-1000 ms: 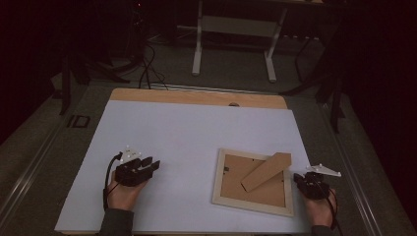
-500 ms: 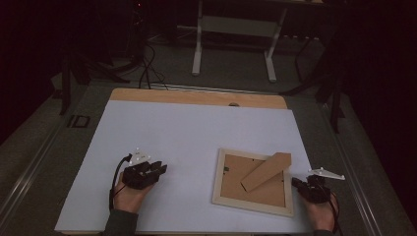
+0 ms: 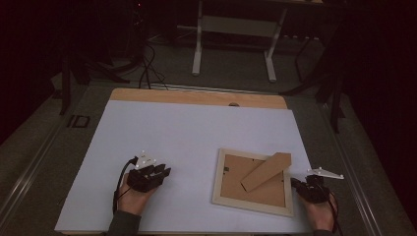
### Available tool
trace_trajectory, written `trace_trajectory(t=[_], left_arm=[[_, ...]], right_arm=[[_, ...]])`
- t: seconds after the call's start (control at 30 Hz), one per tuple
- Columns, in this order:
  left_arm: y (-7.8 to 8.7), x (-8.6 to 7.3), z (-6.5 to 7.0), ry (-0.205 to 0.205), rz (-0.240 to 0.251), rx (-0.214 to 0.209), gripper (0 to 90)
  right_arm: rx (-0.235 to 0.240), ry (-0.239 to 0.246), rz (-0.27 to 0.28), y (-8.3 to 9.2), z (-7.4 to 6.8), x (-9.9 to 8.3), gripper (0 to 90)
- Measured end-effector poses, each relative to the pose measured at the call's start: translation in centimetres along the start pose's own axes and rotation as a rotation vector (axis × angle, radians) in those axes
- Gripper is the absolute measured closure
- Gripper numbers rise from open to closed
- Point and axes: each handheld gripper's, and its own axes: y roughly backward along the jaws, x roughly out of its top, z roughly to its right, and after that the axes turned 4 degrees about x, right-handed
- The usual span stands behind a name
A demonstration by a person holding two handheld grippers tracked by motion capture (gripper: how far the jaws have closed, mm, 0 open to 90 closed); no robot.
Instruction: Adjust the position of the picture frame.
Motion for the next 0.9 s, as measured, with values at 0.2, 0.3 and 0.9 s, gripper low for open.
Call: trace_trajectory(t=[0.2, 0.3, 0.9], left_arm=[[-0.5, 0.2, 1.5, -0.061, 0.001, -0.019, 70.9], [-0.6, 0.2, 2.0, -0.072, 0.003, -0.039, 73.0], [-1.4, 0.3, 5.8, -0.169, -0.022, -0.19, 90.0]], right_arm=[[0.007, -0.005, 0.003, -0.1, 0.0, 0.0, 90.0], [0.017, -0.009, 0.003, -0.2, -0.1, 0.1, 90.0], [0.031, -0.011, 0.005, -0.4, -0.2, 0.2, 90.0]])
